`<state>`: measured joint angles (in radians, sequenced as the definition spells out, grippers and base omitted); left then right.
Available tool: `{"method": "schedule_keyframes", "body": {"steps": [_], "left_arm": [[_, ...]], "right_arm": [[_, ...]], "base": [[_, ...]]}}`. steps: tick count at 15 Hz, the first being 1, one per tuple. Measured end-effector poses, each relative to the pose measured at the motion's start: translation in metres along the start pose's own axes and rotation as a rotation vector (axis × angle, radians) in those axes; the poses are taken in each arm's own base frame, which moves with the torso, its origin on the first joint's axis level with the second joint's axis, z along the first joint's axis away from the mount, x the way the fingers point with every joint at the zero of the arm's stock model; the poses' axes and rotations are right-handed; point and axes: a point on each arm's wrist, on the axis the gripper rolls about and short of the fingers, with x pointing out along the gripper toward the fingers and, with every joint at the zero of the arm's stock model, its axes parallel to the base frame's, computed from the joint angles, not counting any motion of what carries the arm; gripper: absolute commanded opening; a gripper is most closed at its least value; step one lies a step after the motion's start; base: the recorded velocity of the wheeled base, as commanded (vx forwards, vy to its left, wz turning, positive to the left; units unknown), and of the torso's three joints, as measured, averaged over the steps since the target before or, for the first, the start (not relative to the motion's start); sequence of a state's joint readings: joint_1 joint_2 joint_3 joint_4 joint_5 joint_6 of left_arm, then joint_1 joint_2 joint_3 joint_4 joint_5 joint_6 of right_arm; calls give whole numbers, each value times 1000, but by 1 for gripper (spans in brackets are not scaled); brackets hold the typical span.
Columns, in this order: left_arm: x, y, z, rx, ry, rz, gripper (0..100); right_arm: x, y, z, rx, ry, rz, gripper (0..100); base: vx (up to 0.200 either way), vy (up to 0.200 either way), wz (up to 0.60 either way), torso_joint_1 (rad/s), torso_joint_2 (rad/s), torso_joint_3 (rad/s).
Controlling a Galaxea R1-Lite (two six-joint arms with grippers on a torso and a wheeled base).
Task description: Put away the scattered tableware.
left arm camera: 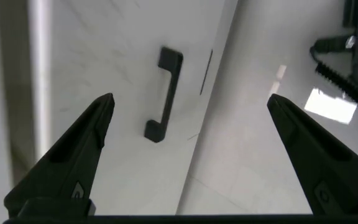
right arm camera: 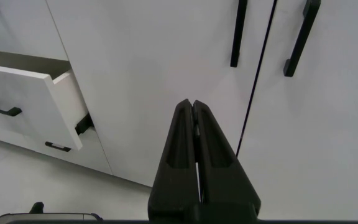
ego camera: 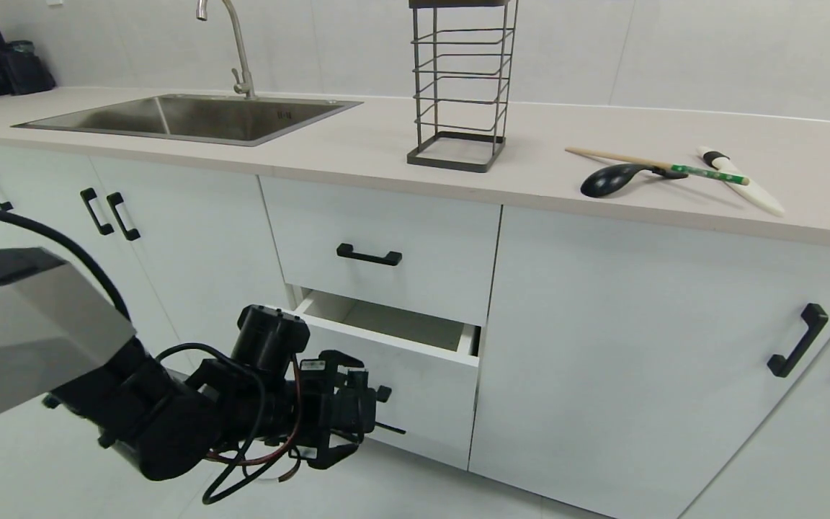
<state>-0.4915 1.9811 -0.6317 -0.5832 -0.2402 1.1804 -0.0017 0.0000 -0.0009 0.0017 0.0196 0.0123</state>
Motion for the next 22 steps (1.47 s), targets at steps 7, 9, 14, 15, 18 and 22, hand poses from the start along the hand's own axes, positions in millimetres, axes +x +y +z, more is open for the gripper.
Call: {"method": "schedule_keyframes", "body": {"steps": [7,9,14,15,18,22], "left_arm": [[2,48,8,-57,-86,134,100],[29,60,2,-35,-90,136,100],[77,54,-13,2,-68,75,100],[79,48,-16,1,-61,60,100],[75,31,-21,-11,-44,14,100],[42,6,-20,-30,-20,-51,100]], "right_arm": [[0,0,0,0,0,0,0],[0,0,0,0,0,0,0],[0,0,0,0,0,0,0],[0,0,0,0,0,0,0],[0,0,0,0,0,0,0],[0,0,0,0,0,0,0]], "base": [[0,0,0,0,0,0],[0,0,0,0,0,0],[0,0,0,0,0,0],[0,0,0,0,0,0],[0,0,0,0,0,0],[0,0,0,0,0,0]]}}
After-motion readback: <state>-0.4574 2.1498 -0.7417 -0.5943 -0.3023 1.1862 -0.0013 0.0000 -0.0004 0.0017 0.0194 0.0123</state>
